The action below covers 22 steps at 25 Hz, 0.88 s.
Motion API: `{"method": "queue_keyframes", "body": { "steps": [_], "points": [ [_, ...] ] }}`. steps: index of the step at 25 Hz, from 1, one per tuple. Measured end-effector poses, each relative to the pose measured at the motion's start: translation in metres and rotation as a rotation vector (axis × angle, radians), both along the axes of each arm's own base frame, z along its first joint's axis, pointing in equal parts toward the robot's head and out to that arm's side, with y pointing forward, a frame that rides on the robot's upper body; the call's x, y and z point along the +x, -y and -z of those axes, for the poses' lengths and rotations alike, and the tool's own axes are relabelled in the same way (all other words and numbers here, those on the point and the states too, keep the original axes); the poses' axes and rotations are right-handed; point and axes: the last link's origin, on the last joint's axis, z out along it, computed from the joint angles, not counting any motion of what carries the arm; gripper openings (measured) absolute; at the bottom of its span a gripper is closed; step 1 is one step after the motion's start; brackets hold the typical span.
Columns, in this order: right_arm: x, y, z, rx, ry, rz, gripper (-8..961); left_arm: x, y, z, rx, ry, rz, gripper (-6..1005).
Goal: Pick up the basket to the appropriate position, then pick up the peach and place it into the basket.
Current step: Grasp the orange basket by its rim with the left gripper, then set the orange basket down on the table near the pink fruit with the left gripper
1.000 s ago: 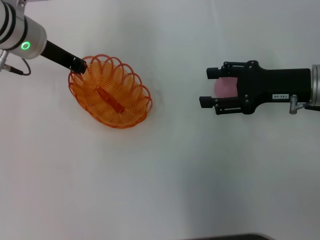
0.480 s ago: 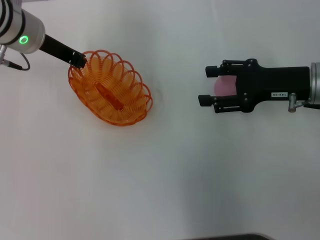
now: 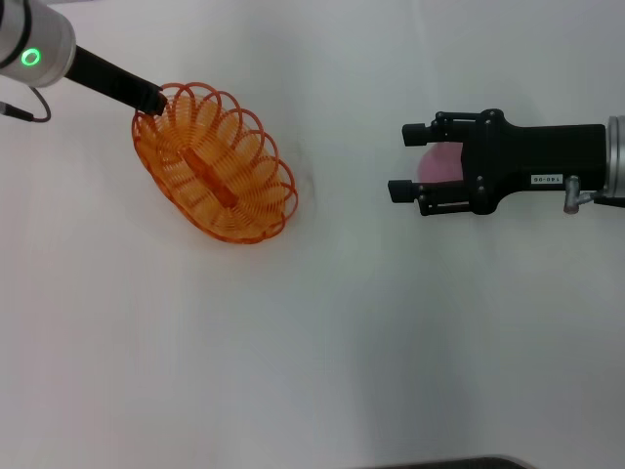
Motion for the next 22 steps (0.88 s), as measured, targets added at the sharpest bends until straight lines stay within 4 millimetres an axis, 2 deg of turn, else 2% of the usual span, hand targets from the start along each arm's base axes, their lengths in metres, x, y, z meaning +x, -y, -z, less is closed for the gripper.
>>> {"method": "queue_keyframes", "body": {
  "steps": [9, 22],
  "points": [
    [0.000, -0.004, -0.004, 0.012, 0.008, -0.004, 806, 0.016, -0.001, -0.024, 0.028, 0.077, -0.010, 48],
    [-0.005, -0.007, -0.008, 0.011, 0.004, -0.023, 802, 0.018, 0.000, -0.028, 0.032, 0.129, -0.017, 44]
  ]
}}
